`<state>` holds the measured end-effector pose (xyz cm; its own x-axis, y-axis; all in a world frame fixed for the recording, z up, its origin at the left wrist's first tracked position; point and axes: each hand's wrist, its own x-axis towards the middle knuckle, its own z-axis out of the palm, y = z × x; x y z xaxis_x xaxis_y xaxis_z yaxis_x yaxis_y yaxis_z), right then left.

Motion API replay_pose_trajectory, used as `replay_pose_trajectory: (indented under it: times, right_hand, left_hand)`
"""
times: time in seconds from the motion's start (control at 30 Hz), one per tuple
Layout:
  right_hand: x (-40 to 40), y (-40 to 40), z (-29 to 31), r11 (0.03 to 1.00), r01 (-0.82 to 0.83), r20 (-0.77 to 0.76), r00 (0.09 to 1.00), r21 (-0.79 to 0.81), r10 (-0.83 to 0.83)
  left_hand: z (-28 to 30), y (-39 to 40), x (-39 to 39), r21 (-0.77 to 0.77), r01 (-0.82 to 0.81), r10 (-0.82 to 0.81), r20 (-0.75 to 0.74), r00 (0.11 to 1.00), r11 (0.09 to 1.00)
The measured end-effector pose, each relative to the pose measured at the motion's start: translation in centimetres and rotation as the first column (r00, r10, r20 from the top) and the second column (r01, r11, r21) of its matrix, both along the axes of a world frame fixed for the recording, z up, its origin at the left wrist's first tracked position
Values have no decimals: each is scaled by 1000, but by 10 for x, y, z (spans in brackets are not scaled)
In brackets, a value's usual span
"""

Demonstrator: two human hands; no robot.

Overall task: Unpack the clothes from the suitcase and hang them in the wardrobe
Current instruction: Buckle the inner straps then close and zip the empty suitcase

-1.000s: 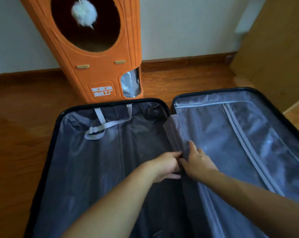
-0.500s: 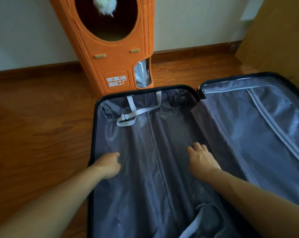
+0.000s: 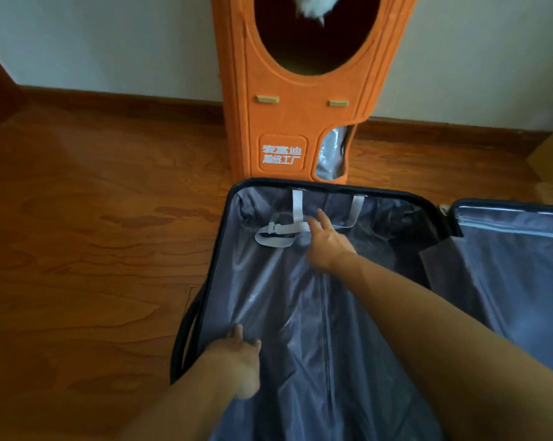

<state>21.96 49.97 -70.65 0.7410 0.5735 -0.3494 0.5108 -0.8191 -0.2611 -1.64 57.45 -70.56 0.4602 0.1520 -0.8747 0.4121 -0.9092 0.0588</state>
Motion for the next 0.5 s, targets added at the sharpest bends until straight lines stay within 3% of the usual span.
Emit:
replay_pose_trajectory:
  times: [0.13,0.23,0.4,0.5]
  right_hand:
    - [27,8,-6,990,31,-101,994,-135,-45]
    - [19,0,2,974,-78,-57,996,-213,68]
    - [-41,-41,51,947,-304,-117,949,-103,292]
    - [-85,-85,74,948,-316,-171,936,-31,306]
  left_hand:
    - [5,7,9,-21,5,-7,-81,997,1000]
    - [6,2,13,6,37,-37,-106,994,999]
    - [16,-5,18,18,40,-39,-88,995,999]
    - [23,-4,15,-58,-37,33,-73,997,998]
